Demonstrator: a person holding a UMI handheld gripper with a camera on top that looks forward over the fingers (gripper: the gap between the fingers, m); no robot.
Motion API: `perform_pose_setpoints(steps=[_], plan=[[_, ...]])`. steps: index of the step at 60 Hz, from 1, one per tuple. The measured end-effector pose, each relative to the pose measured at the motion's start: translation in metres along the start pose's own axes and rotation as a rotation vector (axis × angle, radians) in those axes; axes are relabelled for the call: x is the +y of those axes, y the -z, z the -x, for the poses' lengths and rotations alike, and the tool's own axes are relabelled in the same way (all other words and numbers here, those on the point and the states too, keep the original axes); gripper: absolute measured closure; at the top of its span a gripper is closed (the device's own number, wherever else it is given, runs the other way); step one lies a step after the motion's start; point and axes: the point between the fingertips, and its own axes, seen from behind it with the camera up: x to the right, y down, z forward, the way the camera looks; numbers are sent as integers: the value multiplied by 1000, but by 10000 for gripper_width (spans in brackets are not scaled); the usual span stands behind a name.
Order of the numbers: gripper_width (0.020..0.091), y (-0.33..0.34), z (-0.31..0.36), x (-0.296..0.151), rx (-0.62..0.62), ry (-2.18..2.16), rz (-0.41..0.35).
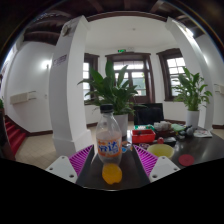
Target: Pour water
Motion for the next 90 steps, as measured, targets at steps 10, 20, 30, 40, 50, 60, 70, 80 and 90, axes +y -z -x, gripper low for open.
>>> perform_pose_setpoints(steps=[10, 20, 30, 40, 50, 60, 70, 80, 90], plan=[[340, -40, 14, -23, -34, -33, -48], [545, -102, 38, -19, -28, -56, -56], [692, -119, 48, -21, -21, -12, -73], [750, -113, 47, -21, -30, 2, -83], [747, -112, 31, -19, -30, -33, -66], [748, -109, 19, -34, -57, -347, -58], [739, -106, 1, -64, -105, -853, -151], [741, -106, -18, -82, -143, -1331, -246], [739, -96, -39, -76, -138, -1713, -325]])
